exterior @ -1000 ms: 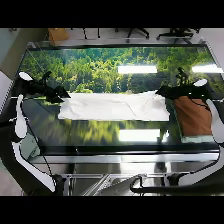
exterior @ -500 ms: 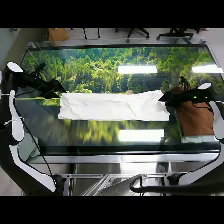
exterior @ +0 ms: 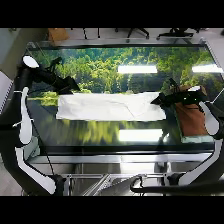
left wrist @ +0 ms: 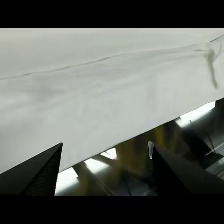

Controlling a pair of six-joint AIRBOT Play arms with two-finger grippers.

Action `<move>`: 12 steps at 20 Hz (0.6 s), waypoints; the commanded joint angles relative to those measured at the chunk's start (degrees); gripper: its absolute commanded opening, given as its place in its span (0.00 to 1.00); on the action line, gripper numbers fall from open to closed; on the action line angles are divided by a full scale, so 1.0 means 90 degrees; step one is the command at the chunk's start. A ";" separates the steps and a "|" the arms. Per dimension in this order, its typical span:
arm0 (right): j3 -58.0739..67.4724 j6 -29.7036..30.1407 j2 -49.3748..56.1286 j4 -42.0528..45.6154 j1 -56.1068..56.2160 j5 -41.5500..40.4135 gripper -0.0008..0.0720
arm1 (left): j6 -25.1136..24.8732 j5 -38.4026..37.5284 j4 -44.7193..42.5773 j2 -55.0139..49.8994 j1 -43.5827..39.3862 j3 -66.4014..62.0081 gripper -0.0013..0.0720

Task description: Fold the shirts.

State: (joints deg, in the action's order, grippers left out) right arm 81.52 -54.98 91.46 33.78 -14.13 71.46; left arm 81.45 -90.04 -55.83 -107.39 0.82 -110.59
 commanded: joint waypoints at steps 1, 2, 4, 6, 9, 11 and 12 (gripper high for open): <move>0.0012 0.0136 -0.0019 -0.0328 0.0085 0.0112 0.04 | -0.0005 0.0702 0.0010 -0.0051 -0.0789 0.0002 0.83; 0.0019 0.0138 -0.0070 -0.0362 0.0070 0.0170 0.04 | -0.0010 0.0913 0.0007 -0.0136 -0.1100 0.0002 0.70; 0.0085 0.0117 -0.0245 -0.0355 0.0041 0.0389 0.04 | -0.0058 0.1430 0.0010 -0.0447 -0.1722 0.0002 0.04; 0.0233 -0.0066 -0.0495 -0.0357 -0.0039 0.0758 0.04 | -0.0044 0.2038 0.0010 -0.0911 -0.2358 -0.0039 0.05; 0.0668 -0.0427 -0.0954 -0.0357 -0.0221 0.1452 0.04 | 0.0027 0.2460 0.0012 -0.1715 -0.3181 -0.0403 0.05; 0.1161 -0.0709 -0.1219 -0.0355 -0.0347 0.1848 0.04 | 0.0206 0.2577 0.0019 -0.2220 -0.3623 -0.0874 0.04; 0.1494 -0.0872 -0.1333 -0.0355 -0.0408 0.2038 0.04 | 0.0301 0.2739 0.0051 -0.2382 -0.3801 -0.1008 0.04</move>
State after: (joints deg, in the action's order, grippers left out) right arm 89.58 -58.94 82.48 30.72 -16.43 83.99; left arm 82.19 -69.71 -55.64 -123.55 -27.83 -115.92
